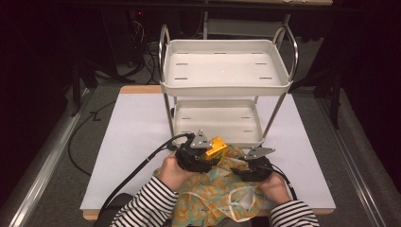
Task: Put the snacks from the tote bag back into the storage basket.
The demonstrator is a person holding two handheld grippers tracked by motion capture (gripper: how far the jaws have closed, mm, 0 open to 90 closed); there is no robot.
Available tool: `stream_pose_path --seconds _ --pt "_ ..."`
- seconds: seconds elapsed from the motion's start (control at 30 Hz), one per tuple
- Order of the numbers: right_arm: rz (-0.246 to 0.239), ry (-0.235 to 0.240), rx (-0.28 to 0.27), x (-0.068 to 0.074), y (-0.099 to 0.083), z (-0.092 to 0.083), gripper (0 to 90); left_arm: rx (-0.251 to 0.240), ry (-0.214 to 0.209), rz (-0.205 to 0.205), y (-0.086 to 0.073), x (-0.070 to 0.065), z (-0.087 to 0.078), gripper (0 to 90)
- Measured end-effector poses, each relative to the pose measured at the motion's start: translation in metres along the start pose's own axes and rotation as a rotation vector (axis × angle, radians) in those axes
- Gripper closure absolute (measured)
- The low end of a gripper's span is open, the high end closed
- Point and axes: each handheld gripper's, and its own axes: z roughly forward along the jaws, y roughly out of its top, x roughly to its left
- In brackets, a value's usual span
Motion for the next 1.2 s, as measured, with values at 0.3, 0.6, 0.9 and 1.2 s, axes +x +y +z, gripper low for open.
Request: stream_pose_path --seconds 0.3,0.6,0.9,1.2 --pt "0.003 0.001 -0.001 0.0 0.0 0.0 45.6 -0.015 -0.019 -0.009 0.012 -0.001 -0.006 50.7" --pt "0.002 0.0 0.0 0.0 0.0 0.0 45.5 -0.032 -0.009 -0.089 0.024 -0.004 -0.003 50.6" --pt "0.003 0.002 -0.002 0.0 0.0 0.0 45.5 -0.047 -0.003 -0.058 0.03 -0.004 0.004 50.7" --pt "0.004 0.002 -0.002 0.0 0.0 0.0 45.3 -0.088 0.031 -0.071 0.041 -0.004 0.016 50.6"
